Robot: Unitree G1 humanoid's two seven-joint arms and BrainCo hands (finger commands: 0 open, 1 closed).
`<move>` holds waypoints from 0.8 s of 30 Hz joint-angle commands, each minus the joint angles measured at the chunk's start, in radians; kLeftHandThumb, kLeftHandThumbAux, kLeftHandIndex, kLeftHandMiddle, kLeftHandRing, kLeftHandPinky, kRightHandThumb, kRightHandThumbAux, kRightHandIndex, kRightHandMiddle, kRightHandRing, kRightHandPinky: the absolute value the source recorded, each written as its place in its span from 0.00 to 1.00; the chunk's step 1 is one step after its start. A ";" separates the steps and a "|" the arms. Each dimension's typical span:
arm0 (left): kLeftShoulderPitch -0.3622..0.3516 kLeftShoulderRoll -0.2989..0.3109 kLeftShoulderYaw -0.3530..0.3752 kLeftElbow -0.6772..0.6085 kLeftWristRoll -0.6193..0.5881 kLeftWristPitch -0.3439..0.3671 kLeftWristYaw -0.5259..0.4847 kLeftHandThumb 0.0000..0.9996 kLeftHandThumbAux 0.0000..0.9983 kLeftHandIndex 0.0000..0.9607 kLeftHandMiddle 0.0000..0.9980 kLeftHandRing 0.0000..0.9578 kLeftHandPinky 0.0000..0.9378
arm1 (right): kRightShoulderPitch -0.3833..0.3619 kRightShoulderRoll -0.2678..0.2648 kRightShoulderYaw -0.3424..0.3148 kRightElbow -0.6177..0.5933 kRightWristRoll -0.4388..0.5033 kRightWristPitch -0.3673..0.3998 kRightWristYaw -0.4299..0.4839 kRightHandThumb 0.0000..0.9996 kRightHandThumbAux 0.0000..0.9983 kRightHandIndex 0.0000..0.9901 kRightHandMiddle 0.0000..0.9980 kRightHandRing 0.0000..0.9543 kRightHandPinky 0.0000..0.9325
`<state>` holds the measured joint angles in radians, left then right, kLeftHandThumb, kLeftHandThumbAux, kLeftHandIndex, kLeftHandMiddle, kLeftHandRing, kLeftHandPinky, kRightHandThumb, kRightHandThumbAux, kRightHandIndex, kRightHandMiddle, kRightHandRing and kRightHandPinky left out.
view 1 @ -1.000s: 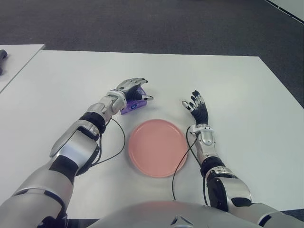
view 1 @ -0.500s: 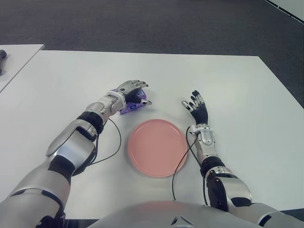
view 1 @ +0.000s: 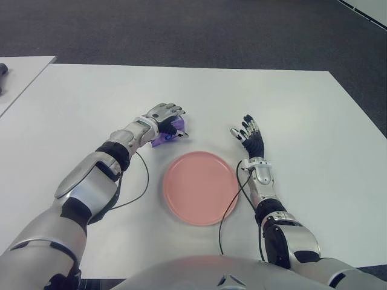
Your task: Put the tissue paper into the plate.
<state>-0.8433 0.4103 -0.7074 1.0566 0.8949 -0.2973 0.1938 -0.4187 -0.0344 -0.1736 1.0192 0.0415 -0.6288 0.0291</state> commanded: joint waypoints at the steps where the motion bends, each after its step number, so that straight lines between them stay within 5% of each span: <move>1: 0.019 0.050 -0.009 -0.061 0.041 0.028 0.030 0.03 0.19 0.00 0.00 0.00 0.00 | 0.063 0.009 0.004 0.051 0.003 0.050 0.003 0.06 0.68 0.00 0.00 0.00 0.00; 7: 0.038 0.077 -0.012 -0.139 0.079 0.086 0.078 0.04 0.19 0.00 0.00 0.00 0.00 | 0.063 0.006 0.006 0.055 0.002 0.053 0.008 0.06 0.68 0.00 0.00 0.00 0.00; 12: 0.086 0.152 0.013 -0.335 0.132 0.179 0.091 0.04 0.19 0.00 0.00 0.00 0.00 | 0.063 0.004 0.008 0.062 0.001 0.054 0.011 0.05 0.68 0.00 0.00 0.00 0.00; 24: 0.189 0.214 0.029 -0.501 0.282 0.320 0.291 0.09 0.25 0.00 0.00 0.00 0.00 | 0.070 0.004 0.024 0.061 -0.013 0.039 0.001 0.04 0.68 0.00 0.00 0.00 0.00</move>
<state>-0.6963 0.6138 -0.6817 0.5812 1.1375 -0.0029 0.4414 -0.4191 -0.0423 -0.1561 1.0269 0.0349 -0.6293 0.0334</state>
